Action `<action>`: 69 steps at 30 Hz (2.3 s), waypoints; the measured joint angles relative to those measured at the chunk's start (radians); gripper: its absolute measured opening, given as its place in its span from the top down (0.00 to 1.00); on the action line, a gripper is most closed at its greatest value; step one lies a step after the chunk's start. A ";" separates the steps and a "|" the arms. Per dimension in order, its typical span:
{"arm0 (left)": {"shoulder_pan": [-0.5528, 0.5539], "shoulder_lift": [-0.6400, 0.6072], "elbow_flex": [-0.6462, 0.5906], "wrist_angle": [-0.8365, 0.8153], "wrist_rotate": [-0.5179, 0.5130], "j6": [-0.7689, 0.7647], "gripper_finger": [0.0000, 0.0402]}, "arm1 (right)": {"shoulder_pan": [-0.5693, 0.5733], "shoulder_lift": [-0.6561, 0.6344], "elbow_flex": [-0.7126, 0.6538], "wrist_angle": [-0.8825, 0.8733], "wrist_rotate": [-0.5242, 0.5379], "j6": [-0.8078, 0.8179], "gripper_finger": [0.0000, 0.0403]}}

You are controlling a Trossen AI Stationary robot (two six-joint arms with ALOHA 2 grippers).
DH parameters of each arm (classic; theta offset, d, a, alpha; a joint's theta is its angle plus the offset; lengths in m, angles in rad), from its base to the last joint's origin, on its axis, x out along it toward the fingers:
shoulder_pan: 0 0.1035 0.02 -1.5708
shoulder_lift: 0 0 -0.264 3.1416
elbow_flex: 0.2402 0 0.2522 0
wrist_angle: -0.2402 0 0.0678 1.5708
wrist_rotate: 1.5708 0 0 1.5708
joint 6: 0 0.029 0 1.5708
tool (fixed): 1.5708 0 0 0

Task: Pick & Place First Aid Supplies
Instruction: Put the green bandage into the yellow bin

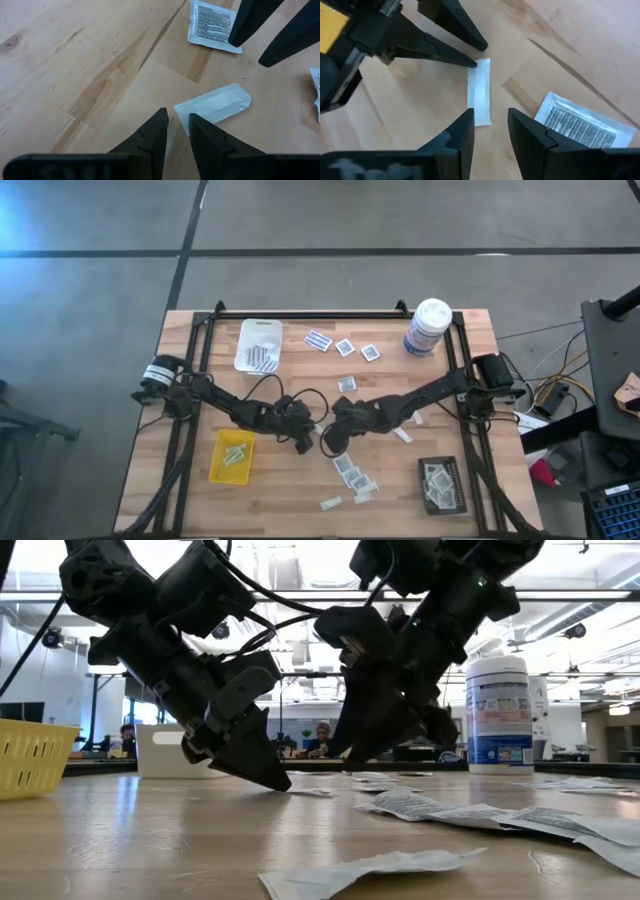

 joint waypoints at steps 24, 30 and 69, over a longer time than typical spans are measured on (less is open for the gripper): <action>0.002 0.002 -0.015 0.053 -0.089 0.011 0.75 | -0.038 0.002 -0.039 0.095 0.067 -0.074 0.71; 0.002 0.002 -0.017 0.056 -0.091 0.012 0.75 | -0.050 0.067 -0.032 0.146 0.016 -0.070 0.72; 0.004 0.000 -0.031 0.058 -0.092 0.011 0.75 | -0.050 0.135 0.030 0.159 -0.196 -0.029 0.76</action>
